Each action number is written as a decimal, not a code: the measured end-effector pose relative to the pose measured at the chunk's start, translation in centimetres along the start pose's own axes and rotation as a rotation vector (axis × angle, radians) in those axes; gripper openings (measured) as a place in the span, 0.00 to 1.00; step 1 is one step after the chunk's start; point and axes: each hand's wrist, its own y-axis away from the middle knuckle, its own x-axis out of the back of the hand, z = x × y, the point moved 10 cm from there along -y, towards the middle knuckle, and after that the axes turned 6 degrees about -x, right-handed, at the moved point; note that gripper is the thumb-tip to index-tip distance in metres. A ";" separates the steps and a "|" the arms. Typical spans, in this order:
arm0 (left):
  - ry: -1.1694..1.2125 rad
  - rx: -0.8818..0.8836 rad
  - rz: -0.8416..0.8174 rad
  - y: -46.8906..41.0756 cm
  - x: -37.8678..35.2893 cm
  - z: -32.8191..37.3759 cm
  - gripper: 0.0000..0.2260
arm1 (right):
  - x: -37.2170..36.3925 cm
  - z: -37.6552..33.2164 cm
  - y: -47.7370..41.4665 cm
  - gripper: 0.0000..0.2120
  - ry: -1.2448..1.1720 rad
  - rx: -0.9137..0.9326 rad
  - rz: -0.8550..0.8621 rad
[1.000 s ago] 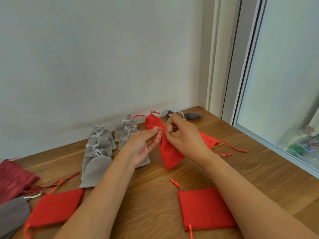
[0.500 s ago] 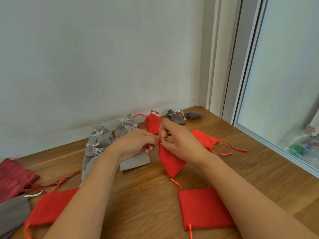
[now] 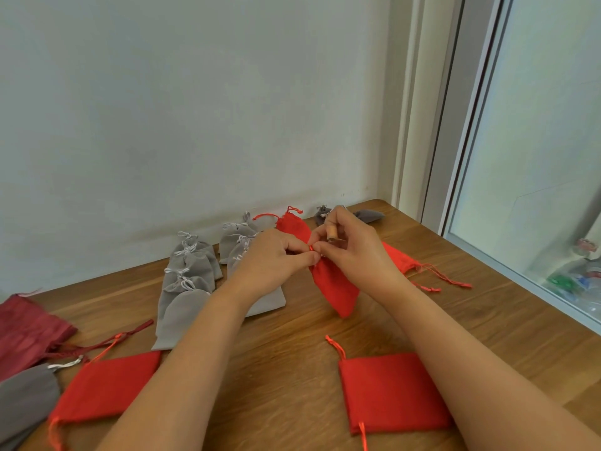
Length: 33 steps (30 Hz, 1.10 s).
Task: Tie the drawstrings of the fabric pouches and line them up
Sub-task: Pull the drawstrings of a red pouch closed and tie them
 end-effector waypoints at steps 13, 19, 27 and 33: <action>0.026 0.081 0.161 0.2 -0.4 -1.9 0.10 | -0.2 1.7 -0.4 0.12 0.186 -0.027 -0.004; 0.095 0.118 0.224 0.3 -0.3 -2.6 0.14 | -0.1 2.5 -0.6 0.10 0.259 -0.053 0.039; 0.173 0.065 0.273 0.5 0.3 -1.8 0.12 | -0.4 3.3 -0.7 0.12 -0.016 -0.174 -0.039; 0.159 0.054 0.278 0.6 0.1 -1.9 0.15 | -0.5 3.4 -0.9 0.12 0.163 -0.152 -0.047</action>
